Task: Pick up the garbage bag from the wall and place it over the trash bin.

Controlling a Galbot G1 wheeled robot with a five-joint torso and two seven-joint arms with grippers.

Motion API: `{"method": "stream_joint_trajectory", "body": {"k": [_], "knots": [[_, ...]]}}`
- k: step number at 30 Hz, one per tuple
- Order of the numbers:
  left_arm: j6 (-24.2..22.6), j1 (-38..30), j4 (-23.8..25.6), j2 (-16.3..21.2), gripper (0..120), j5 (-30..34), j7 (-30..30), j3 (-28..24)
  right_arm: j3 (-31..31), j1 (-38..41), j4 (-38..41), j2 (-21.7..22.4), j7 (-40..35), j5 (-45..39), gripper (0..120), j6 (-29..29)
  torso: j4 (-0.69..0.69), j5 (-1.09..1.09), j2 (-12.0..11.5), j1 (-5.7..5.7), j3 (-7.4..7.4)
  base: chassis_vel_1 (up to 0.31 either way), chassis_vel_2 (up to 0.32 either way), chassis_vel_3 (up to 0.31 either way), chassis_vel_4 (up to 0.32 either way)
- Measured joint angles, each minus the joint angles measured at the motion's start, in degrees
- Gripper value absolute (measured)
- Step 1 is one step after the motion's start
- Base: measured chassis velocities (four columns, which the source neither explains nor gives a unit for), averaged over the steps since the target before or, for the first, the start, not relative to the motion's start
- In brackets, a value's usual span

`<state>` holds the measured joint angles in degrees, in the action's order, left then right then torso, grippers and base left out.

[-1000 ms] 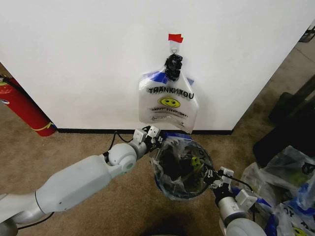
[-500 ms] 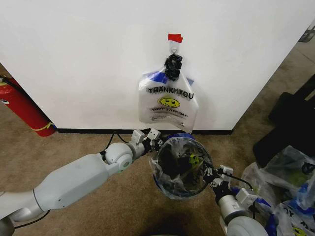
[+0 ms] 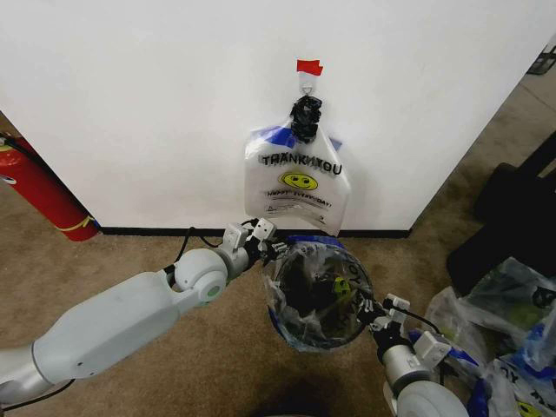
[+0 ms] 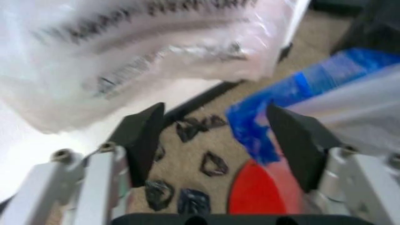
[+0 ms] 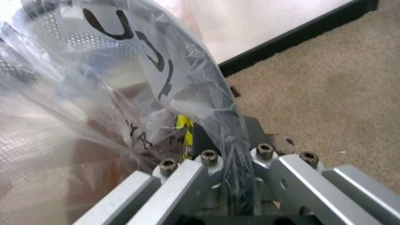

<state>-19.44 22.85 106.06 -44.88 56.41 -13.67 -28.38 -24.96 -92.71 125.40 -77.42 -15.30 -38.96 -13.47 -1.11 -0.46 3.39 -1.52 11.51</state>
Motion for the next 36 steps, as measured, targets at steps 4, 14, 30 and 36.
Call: {"method": "stream_joint_trajectory", "body": {"k": [4,14,30,36], "knots": [[2.07,2.48,3.58,1.4,89,1.57,-4.1,3.69,-0.64,-0.32,0.42,-0.6,-0.65,-0.78,0,-0.42,0.02,0.0,0.0,0.0,0.0,0.0,0.0,0.0,0.0],[7.14,16.59,11.96,2.88,100,1.68,-8.2,18.4,-2.25,-0.82,1.48,-2.77,-3.14,-3.07,0,-1.23,-0.01,-0.02,0.01,0.0,0.0,0.0,0.0,0.0,0.0],[6.02,26.12,17.26,-1.53,100,-9.73,-8.34,15.47,-2.2,-3.51,2.87,-3.34,-3.67,-1.9,0,-1.43,-0.02,0.01,0.01,0.0,0.0,0.0,0.0,0.0,0.0],[3.47,24.98,13.98,-2.61,100,-10.06,-10.63,13.66,-2.69,-4.16,4.22,-3.48,-3.77,-1.67,0,-1.39,0.0,0.01,0.01,0.0,0.0,0.0,0.0,0.0,0.0]]}}
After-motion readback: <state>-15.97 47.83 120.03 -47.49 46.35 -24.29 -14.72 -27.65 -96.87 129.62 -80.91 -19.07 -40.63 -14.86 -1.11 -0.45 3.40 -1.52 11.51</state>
